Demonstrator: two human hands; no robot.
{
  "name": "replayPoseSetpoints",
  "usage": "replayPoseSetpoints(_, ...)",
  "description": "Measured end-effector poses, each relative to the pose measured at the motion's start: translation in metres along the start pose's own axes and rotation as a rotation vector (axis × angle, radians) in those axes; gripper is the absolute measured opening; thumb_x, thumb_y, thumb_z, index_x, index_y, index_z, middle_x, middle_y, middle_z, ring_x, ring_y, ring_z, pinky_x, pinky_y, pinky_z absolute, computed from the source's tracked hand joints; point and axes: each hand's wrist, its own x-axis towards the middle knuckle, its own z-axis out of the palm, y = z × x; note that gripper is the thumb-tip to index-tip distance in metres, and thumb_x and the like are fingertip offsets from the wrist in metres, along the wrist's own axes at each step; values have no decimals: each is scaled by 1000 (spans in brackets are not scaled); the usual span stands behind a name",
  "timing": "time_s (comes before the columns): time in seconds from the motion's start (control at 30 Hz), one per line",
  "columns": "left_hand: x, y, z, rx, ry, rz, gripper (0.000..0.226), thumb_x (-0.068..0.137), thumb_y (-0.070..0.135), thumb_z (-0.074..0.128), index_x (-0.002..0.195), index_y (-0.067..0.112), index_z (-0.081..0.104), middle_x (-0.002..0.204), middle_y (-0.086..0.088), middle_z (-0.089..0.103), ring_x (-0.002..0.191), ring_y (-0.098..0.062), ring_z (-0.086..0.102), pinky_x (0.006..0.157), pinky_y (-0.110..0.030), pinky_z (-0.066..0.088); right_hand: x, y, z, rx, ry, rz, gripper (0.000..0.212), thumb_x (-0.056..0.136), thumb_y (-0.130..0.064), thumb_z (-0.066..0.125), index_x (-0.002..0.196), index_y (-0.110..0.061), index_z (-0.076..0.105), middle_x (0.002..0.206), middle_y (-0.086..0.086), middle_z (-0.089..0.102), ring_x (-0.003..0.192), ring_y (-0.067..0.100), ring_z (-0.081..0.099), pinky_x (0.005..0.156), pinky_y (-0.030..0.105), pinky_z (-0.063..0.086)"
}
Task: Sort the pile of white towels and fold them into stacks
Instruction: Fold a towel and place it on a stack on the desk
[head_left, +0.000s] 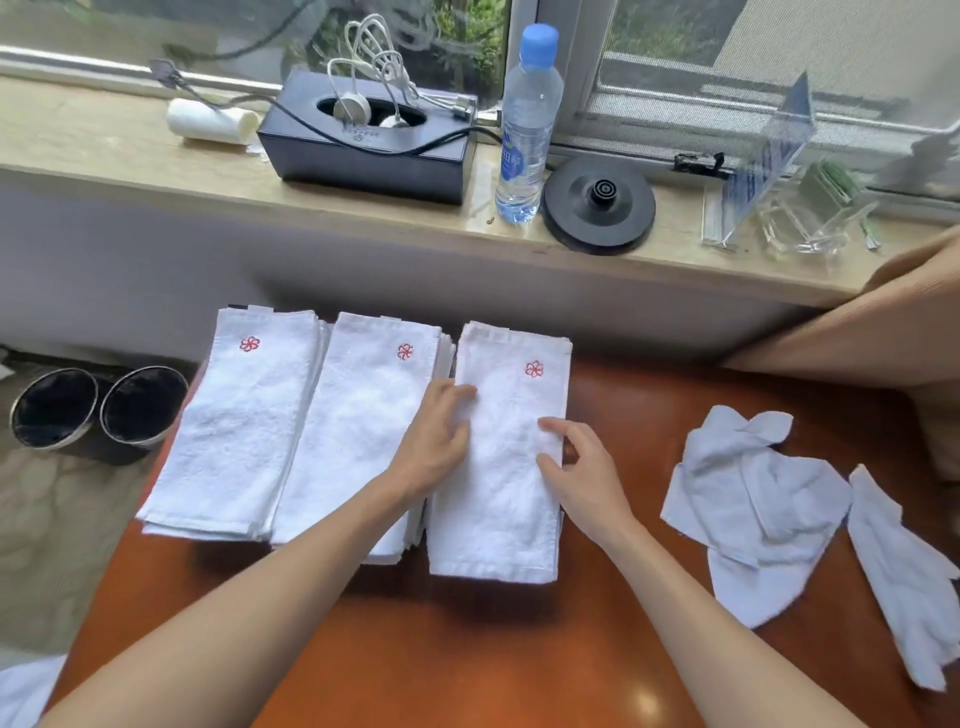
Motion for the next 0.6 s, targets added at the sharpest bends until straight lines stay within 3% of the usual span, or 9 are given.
replayPoseSetpoints(0.17,16,3,-11,62,-29,27,56,96,-2,45,149,14,46,153,1,37,129,-12,48,105,-33,44,8,-9,-3,-23,22,-60,42,99,-11,64,138,-27,63,127,-30,54,118,-16,50,94,9,47)
replayPoseSetpoints(0.23,18,-1,-10,89,-67,3,58,96,-2,46,152,15,42,157,1,33,134,-14,45,104,-26,40,7,-9,0,-13,27,-51,43,99,-12,64,139,-26,62,127,-27,54,116,-8,54,98,17,51)
replayPoseSetpoints(0.3,14,-6,-6,71,-101,-13,63,97,-1,49,156,16,36,160,0,30,142,-13,37,101,-9,31,3,-7,3,9,22,-13,43,99,-14,64,140,-27,60,131,-21,53,119,1,55,103,31,53)
replayPoseSetpoints(0.37,7,-7,-5,12,-87,-28,68,97,2,52,158,23,32,159,3,29,138,-4,33,93,4,27,-2,-6,4,3,18,-10,44,98,-16,65,140,-28,59,134,-19,52,121,4,54,106,35,52)
replayPoseSetpoints(0.5,-31,-4,-3,-45,-62,-92,64,98,12,55,153,37,36,143,7,31,119,10,41,86,3,34,-24,-7,6,0,-17,21,45,96,-18,64,139,-28,58,133,-14,52,122,8,55,107,39,51)
replayPoseSetpoints(0.6,-87,-7,8,-26,-87,-111,55,99,13,55,148,34,43,134,6,36,112,26,40,88,4,34,-60,4,14,5,-49,43,41,96,-20,66,136,-28,61,128,-15,54,117,3,56,106,33,50)
